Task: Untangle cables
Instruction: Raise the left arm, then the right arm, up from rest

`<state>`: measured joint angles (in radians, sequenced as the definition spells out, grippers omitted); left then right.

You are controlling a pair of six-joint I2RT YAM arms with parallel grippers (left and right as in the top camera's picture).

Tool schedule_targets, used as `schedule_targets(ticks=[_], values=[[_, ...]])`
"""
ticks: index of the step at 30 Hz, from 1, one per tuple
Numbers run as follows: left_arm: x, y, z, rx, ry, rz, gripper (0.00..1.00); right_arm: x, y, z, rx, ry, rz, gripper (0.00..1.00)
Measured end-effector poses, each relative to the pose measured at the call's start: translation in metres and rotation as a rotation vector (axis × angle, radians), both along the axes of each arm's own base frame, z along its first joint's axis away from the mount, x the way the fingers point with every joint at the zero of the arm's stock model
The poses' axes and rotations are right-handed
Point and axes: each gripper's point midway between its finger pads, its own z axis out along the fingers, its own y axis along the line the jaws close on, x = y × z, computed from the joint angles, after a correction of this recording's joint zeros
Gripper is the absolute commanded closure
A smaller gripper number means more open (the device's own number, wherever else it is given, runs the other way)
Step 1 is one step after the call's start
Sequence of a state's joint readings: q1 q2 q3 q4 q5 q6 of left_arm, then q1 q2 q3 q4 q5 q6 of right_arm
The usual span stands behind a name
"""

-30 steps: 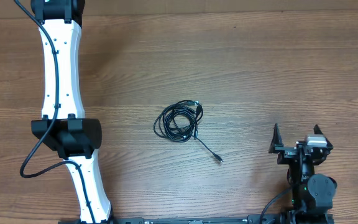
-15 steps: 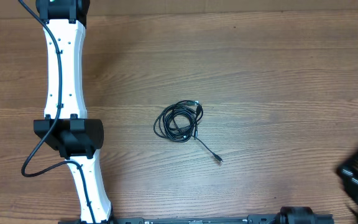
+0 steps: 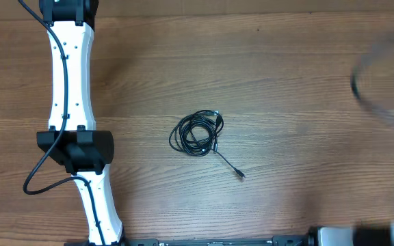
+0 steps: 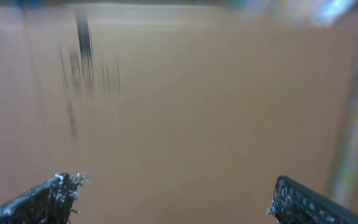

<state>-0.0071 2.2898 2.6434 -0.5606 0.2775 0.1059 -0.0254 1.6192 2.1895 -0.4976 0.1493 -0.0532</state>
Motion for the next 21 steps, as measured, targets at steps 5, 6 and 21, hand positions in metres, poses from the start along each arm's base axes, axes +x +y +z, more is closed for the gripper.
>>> schedule_targets(ticks=[5,6,21], values=[[-0.005,0.0,-0.02,-0.002,0.087,0.0,0.0,0.124,0.017,-0.14,0.031,0.351,0.153,0.0],[-0.006,0.0,-0.024,-0.002,0.106,0.001,0.0,0.138,0.02,-0.171,0.056,0.418,0.178,0.0],[-0.017,0.0,-0.051,-0.001,0.225,0.001,0.01,0.161,0.047,-0.286,0.189,0.69,0.335,0.0]])
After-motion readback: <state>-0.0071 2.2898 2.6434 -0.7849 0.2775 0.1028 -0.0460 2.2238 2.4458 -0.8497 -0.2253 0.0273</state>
